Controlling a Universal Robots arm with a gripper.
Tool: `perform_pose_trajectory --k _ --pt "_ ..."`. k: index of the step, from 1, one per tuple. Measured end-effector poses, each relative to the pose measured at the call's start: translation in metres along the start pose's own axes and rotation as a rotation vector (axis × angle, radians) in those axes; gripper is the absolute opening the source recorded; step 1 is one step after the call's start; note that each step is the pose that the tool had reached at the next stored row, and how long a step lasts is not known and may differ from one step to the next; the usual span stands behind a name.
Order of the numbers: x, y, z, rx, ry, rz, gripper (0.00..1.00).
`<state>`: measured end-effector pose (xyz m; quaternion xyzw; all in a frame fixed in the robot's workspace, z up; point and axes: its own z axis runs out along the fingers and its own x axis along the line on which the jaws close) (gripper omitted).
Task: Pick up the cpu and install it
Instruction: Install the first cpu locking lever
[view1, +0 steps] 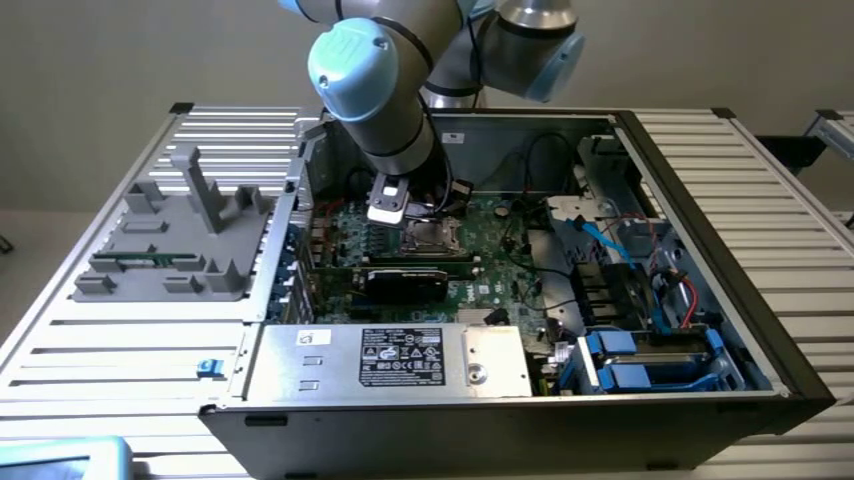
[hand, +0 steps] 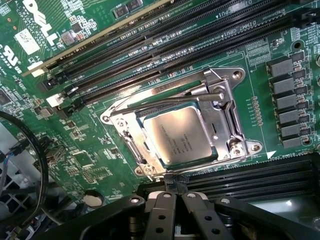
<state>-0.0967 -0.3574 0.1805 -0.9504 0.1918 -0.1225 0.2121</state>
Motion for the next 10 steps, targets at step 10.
perform_pose_trajectory --k 10 --pt "0.0000 0.0001 0.0001 0.0052 -0.0018 0.002 0.11"
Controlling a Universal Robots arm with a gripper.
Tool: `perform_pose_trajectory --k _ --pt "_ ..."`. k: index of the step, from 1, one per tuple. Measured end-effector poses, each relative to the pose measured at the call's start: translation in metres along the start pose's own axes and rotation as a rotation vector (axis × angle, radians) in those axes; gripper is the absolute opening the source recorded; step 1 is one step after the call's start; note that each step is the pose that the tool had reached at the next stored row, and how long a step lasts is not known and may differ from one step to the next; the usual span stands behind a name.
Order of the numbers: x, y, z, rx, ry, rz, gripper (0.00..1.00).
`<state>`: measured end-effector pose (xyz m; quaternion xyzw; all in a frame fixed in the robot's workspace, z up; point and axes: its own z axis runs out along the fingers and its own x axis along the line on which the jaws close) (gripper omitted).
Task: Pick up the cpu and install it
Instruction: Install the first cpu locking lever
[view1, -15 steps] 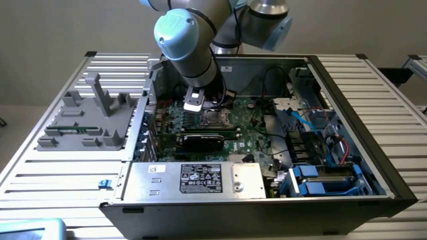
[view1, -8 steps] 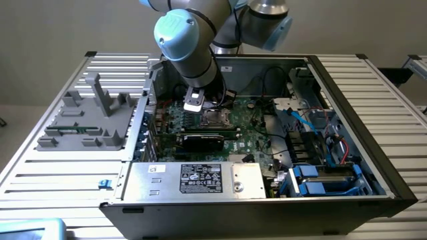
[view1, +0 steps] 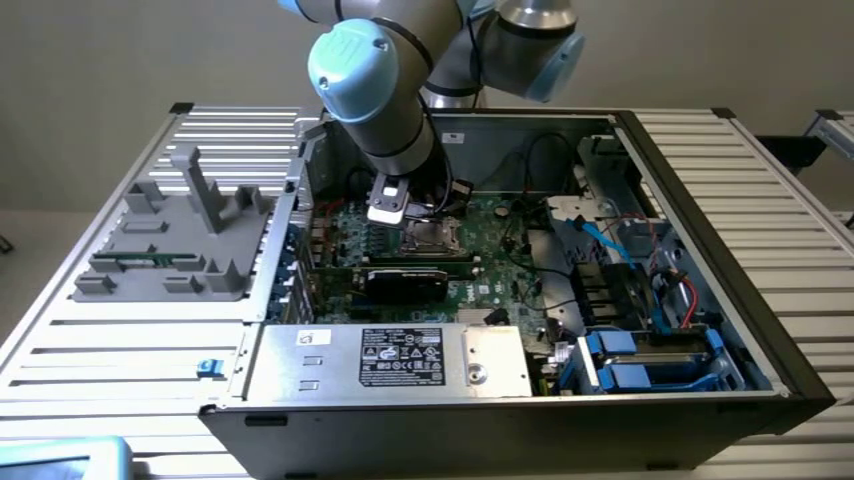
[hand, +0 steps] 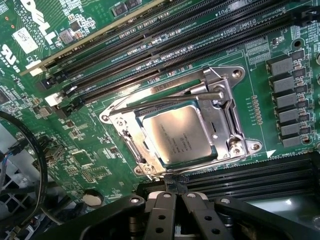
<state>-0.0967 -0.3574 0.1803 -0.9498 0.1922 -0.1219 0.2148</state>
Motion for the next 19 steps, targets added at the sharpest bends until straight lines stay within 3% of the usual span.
perform_pose_trajectory --k 6,14,17,19 --pt "0.000 0.0000 0.0000 0.0031 -0.0010 0.001 0.11" --pt "0.001 -0.0027 -0.0053 0.0025 -0.0025 0.002 0.11" --pt "0.002 -0.0056 -0.0118 -0.0001 -0.0072 0.004 0.11" --pt "0.003 -0.0063 -0.0136 -0.0055 -0.0096 0.004 0.11"
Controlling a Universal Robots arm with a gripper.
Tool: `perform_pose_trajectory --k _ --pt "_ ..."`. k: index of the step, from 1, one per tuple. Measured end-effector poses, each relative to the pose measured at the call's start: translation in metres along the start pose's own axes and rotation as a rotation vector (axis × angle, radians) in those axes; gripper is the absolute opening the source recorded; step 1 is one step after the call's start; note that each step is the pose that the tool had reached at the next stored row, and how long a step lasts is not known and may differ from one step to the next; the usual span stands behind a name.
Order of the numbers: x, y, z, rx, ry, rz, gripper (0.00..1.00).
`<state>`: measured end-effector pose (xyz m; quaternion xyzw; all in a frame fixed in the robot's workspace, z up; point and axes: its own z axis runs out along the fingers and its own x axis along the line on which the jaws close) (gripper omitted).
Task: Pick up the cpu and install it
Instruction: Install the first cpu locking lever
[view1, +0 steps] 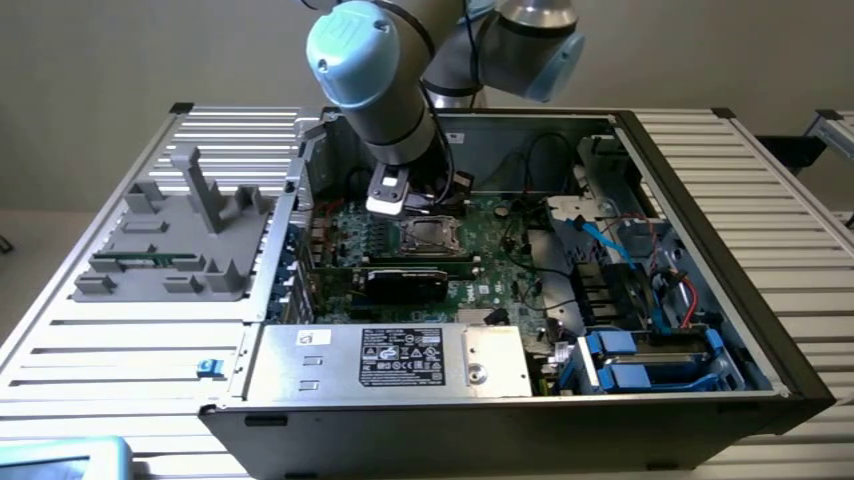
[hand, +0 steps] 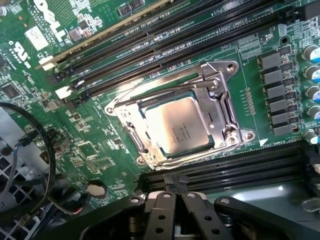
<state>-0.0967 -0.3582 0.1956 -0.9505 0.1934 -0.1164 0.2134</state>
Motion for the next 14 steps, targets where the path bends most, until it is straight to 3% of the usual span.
perform_pose_trajectory --k 2,4,5,7,10,14 --pt "0.0001 -0.0001 -0.0006 -0.0106 -0.0007 -0.001 0.11" --pt "-0.0001 0.0000 -0.0007 -0.0259 -0.0018 -0.003 0.11" --pt "-0.0003 0.0001 -0.0009 -0.0351 -0.0039 -0.004 0.11" --pt "-0.0010 0.0002 -0.0012 -0.0471 -0.0090 -0.004 0.11" --pt "-0.0030 0.0009 -0.0018 -0.0690 -0.0203 -0.003 0.11" --pt "-0.0062 0.0021 -0.0029 -0.0979 -0.0433 0.002 0.11"
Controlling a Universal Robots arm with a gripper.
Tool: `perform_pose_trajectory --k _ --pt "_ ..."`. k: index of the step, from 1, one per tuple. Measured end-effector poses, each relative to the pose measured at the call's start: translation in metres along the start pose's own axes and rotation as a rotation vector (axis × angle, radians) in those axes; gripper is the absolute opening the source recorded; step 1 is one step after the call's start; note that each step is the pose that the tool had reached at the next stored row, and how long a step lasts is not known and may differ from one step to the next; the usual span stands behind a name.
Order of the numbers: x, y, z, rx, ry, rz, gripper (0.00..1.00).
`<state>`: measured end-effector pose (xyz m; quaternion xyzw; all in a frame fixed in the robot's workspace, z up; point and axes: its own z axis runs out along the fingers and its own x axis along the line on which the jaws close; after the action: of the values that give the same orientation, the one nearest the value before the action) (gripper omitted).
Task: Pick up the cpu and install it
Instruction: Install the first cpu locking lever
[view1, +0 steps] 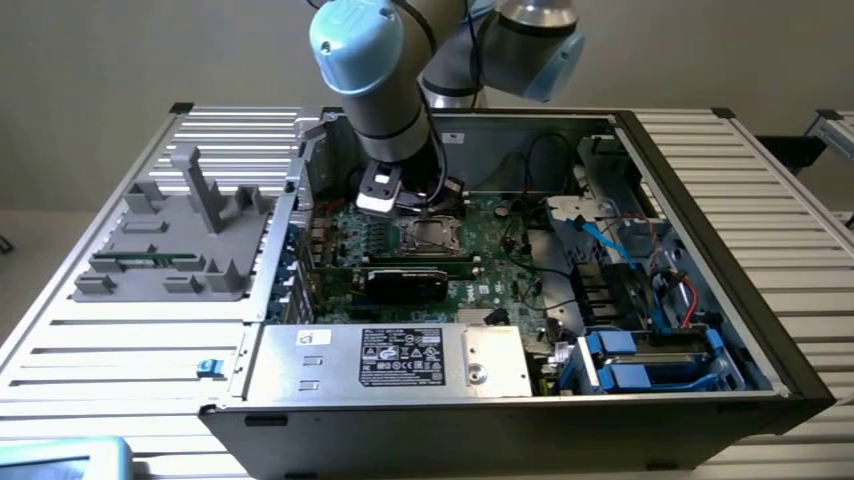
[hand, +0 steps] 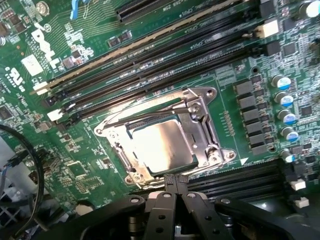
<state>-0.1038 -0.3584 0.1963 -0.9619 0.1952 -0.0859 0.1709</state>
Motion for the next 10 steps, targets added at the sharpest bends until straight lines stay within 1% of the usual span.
perform_pose_trajectory --k 1,2,3,5,8,10 --pt "0.000 0.0002 -0.0002 -0.0060 -0.0056 0.001 0.11" --pt "-0.001 0.0001 -0.0007 -0.0098 -0.0082 0.001 0.11" --pt "-0.001 -0.0002 -0.0017 -0.0129 -0.0096 0.001 0.11" --pt "-0.001 -0.0013 -0.0048 -0.0182 -0.0104 -0.001 0.11" --pt "0.000 -0.0038 -0.0112 -0.0272 -0.0089 -0.005 0.11" --pt "0.001 -0.0063 -0.0176 -0.0318 -0.0076 -0.008 0.11"
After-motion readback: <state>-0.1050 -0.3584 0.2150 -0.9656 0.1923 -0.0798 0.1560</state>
